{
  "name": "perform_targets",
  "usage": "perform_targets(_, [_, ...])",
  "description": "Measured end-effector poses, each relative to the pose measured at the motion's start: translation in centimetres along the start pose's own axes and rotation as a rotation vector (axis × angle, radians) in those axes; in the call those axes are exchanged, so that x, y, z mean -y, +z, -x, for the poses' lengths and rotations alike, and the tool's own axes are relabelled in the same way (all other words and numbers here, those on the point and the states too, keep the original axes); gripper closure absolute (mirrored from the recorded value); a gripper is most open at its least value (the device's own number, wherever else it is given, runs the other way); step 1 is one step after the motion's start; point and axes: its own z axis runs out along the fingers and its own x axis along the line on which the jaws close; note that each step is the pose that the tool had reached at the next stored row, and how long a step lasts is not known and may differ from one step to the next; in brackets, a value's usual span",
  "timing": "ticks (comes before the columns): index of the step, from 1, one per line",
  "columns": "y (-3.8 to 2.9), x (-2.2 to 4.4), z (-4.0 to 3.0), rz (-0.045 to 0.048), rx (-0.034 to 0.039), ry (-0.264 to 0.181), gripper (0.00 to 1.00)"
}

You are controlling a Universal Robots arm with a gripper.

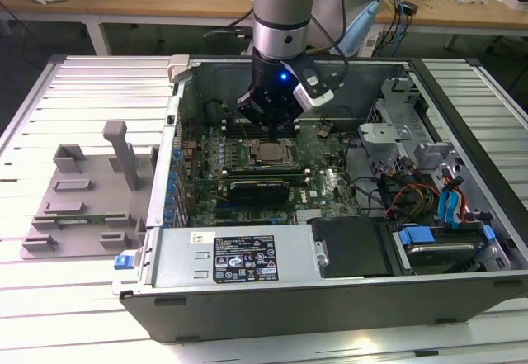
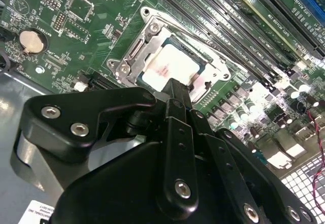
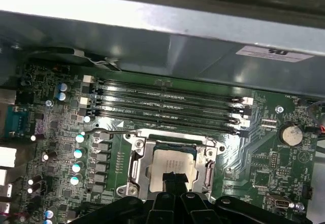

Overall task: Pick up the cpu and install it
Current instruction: 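Close the cpu cover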

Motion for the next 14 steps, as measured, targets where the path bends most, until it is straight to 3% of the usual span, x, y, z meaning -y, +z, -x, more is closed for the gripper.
perform_targets(8, [0.32, 0.63, -0.4, 0.0001, 0.0001, 0.0, 0.89])
perform_targets(12, [0.61, 0.59, -1.27, 0.0001, 0.0001, 0.0, 0.89])
perform_targets(14, [0.76, 0.58, -1.38, 0.0001, 0.0001, 0.0, 0.89])
